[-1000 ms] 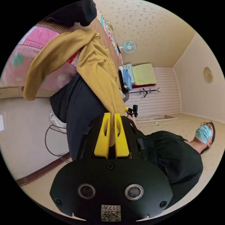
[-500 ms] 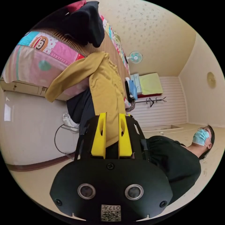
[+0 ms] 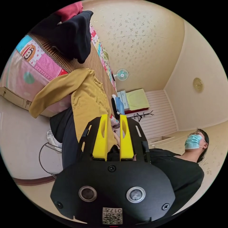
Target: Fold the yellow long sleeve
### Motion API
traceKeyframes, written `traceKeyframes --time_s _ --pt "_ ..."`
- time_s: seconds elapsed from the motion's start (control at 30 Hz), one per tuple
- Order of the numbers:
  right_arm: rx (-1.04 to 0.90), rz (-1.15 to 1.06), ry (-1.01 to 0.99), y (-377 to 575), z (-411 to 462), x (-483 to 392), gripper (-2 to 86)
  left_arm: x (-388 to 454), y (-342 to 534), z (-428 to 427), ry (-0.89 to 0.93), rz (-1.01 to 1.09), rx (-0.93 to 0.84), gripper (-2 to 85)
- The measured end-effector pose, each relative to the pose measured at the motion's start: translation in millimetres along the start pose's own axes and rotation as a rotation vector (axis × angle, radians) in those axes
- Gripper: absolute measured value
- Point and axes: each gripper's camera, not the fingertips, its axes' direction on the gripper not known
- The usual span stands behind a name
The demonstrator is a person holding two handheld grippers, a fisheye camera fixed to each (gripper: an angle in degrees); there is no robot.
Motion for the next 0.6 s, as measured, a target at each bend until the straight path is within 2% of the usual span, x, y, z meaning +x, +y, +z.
traceKeyframes --time_s 0.07,0.1,0.17,0.2,0.23,0.27,0.3,0.37,0.4,0.47,0.53,0.6 --pt "0.129 -0.227 0.274 37 16 -63 4.2 -2 7 -8 -0.017 -0.005 0.027 7.9" --pt "0.141 -0.334 0.347 52 28 -86 4.0 -4 11 -11 -0.03 -0.014 0.039 7.9" --pt "0.09 -0.874 0.547 136 98 -165 3.5 -7 16 -13 -0.05 -0.027 0.045 7.9" --pt "0.08 -1.024 0.597 167 118 -178 3.4 -8 19 -11 -0.058 -0.03 0.048 7.9" --pt "0.05 -1.3 0.676 230 158 -189 3.3 -9 22 -9 -0.064 -0.029 0.053 7.9" --pt "-0.027 -1.527 0.699 291 194 -182 3.1 -10 23 -6 -0.066 -0.028 0.056 7.9" --pt "-0.085 -1.614 0.693 317 209 -173 3.1 -11 26 -1 -0.074 -0.027 0.058 8.0" --pt "-0.445 -1.839 0.659 395 260 -108 2.8 -17 28 12 -0.094 -0.036 0.057 8.2" --pt "-0.559 -1.863 0.668 408 271 -86 2.7 -21 29 22 -0.114 -0.041 0.057 8.3" --pt "-0.986 -1.818 0.786 427 306 15 2.3 -26 31 38 -0.168 -0.047 0.056 8.6" --pt "-1.111 -1.646 0.936 409 318 82 1.8 -35 24 65 -0.314 -0.041 0.03 8.7" --pt "-1.103 -1.421 1.105 375 320 135 1.4 -50 7 93 -0.448 -0.049 -0.054 9.0"
